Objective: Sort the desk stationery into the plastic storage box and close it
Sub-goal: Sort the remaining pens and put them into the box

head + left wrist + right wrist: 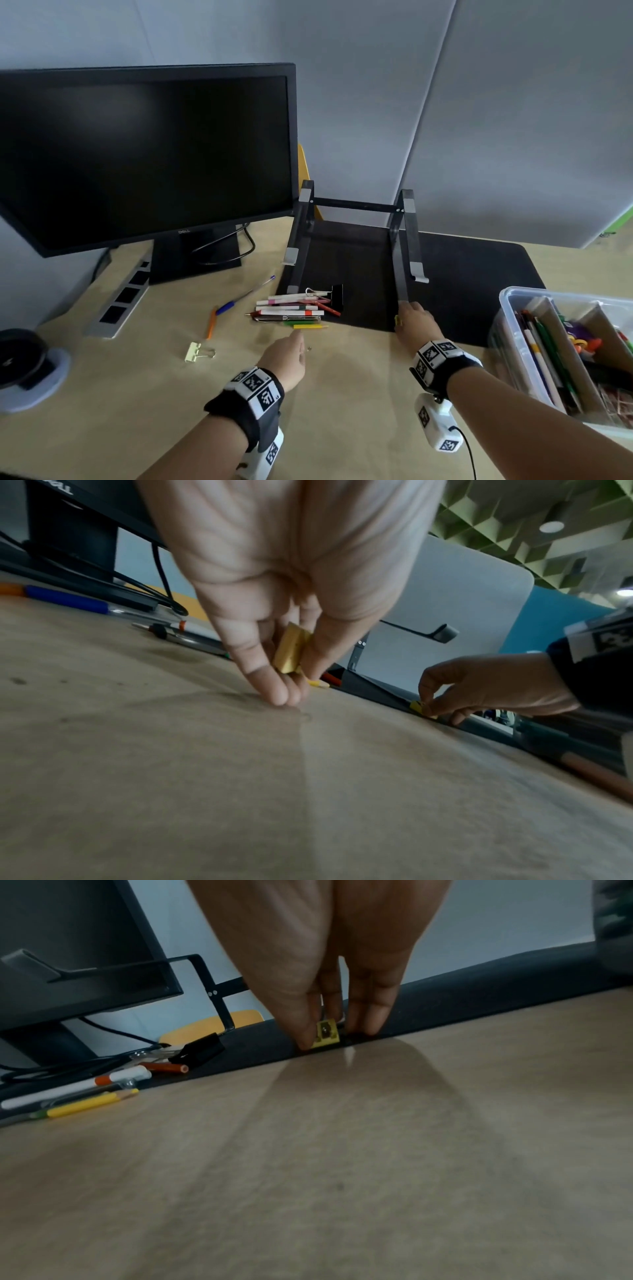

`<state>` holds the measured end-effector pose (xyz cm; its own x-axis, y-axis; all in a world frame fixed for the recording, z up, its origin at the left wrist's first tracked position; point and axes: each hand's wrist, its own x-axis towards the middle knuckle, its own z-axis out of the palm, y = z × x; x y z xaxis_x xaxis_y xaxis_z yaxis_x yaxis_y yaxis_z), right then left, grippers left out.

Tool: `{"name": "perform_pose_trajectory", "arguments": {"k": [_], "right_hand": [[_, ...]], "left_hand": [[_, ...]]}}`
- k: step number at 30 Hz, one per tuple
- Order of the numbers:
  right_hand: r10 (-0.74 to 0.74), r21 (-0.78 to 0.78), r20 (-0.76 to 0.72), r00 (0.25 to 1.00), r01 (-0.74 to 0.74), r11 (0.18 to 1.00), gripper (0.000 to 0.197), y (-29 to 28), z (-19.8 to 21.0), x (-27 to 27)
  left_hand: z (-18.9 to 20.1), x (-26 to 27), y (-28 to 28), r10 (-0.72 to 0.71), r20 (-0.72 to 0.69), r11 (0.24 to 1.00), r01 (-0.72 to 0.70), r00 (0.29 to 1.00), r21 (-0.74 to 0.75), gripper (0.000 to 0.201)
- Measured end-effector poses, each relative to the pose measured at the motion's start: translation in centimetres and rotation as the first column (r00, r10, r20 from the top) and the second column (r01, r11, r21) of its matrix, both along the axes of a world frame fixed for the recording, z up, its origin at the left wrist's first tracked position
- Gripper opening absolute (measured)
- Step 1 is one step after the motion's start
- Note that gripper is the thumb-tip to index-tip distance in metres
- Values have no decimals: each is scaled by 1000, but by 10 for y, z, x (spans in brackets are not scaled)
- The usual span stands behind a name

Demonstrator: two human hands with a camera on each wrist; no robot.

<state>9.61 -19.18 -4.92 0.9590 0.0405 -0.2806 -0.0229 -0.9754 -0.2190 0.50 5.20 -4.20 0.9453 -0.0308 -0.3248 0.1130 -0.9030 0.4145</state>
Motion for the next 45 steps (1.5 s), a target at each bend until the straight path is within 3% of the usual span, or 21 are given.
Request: {"name": "perform_pose_trajectory", "arguments": {"k": [4,11,15,18,21,26,31,36,40,45], "right_hand": [[-48,-9,-46,998,48,999,36,10,1,4],[-123,-90,-115,986,113,989,34,35,4,11],[-169,-116,-112,979,156,981,33,45,5,11],[-164,-51,-70,984,161,986,28,56,3,7],[-143,90,-94,985,151,984,27,72,11,10],[-63,220,-44,997,71,973,18,94,18,19],[140,130,-94,986,-128,983,55,105,8,30],[258,55,-174,950,-252,966,50,106,0,36],[253,47,-161,954,-249,967,40,103,0,32],[151,5,-190,970,-153,988,37,94,4,25]], "left_hand": [[5,3,13,146,3,987,-145,989,-75,18],[1,9,58,374,127,925,-379,919,16,4],[-4,9,83,435,127,877,-451,891,165,34],[-2,4,96,524,91,807,-528,847,265,44],[-4,-2,107,605,28,754,-584,795,301,40],[-18,-6,117,552,16,800,-535,833,272,33],[-24,-11,112,541,20,821,-533,841,207,43],[-25,-9,106,489,45,854,-489,871,179,45],[-20,-6,97,477,30,862,-474,879,183,29],[-21,-4,90,454,-31,882,-443,891,163,33]]}}
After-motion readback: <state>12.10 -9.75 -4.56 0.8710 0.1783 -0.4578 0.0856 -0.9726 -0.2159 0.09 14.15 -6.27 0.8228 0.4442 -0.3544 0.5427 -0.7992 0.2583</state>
